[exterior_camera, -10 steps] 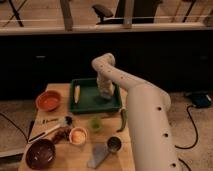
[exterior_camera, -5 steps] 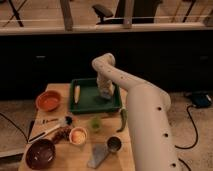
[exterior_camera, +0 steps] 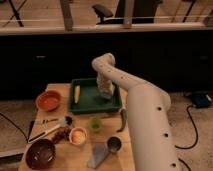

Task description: Wipe tray with sponge

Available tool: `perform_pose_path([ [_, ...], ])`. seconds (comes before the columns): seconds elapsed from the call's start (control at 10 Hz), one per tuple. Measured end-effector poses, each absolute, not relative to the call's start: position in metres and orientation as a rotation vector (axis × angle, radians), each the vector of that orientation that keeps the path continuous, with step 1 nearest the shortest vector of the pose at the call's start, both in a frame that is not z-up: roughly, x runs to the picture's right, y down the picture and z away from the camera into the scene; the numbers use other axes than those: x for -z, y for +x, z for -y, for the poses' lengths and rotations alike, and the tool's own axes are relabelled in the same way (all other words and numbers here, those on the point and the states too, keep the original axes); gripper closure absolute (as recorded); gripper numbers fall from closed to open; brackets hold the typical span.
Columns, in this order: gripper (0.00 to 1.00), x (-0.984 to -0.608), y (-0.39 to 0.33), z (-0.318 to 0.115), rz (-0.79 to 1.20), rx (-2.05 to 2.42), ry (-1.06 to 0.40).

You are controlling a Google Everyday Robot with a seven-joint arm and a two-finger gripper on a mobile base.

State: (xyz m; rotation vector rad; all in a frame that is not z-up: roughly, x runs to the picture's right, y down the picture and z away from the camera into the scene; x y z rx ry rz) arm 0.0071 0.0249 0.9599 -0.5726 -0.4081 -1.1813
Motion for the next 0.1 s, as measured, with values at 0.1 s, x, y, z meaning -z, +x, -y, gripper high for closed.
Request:
perform_pose_path([
  [0.1, 1.00, -0.9599, 0.0071, -0.0249, 0.408, 1.181, -0.573],
])
